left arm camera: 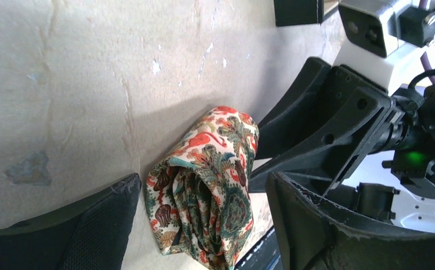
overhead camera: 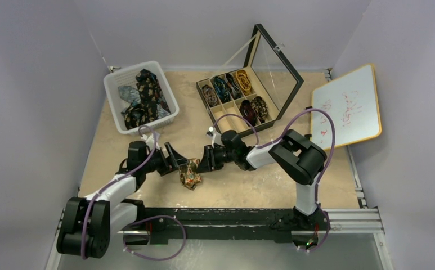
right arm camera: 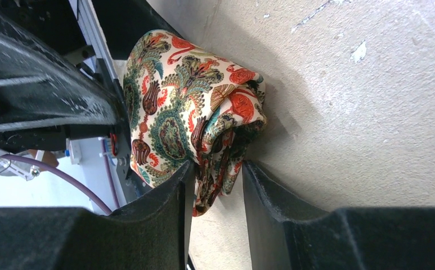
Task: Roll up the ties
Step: Roll the tie at the center of the board, then pick up the tie at the center of the board.
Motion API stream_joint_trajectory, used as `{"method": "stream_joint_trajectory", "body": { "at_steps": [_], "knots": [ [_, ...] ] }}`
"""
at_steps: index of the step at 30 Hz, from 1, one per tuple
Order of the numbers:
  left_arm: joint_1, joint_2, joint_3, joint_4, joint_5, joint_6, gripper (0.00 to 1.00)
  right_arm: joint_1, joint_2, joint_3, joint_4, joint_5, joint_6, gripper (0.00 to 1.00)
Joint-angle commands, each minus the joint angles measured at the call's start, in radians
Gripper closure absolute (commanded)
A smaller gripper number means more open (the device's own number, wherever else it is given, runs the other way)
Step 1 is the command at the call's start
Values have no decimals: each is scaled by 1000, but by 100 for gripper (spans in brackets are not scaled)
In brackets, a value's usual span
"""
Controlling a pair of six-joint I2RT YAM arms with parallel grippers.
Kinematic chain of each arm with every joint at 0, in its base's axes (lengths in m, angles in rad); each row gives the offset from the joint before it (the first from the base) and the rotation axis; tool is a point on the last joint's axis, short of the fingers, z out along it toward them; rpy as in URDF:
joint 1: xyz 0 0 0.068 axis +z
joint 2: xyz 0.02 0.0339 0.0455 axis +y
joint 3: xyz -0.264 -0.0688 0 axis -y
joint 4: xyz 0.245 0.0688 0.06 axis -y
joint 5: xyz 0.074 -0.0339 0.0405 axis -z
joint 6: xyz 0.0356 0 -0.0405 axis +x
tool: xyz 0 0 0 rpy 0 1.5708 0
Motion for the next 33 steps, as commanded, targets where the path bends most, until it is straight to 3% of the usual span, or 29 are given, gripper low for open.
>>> {"method": "stream_joint_trajectory", "body": {
  "at_steps": [1, 5, 9, 12, 19, 33],
  "knots": [
    [5, -41, 86, -66, -89, 64, 19, -3, 22, -7, -8, 7, -15, 61],
    [5, 61, 116, -29, -37, 100, 19, -4, 23, -4, -5, 9, -13, 61],
    [5, 210, 76, 123, 94, 64, 20, -5, 27, 2, -11, 11, -12, 61],
    [5, 205, 25, 189, 151, 17, 21, -5, 27, 1, -18, 18, -10, 61],
    [4, 136, -50, 170, 236, -30, 24, -4, 25, -8, 2, 16, 4, 62],
    [4, 216, -131, 453, 276, -181, 51, -4, 9, -28, 45, -31, -14, 62]
  ]
}}
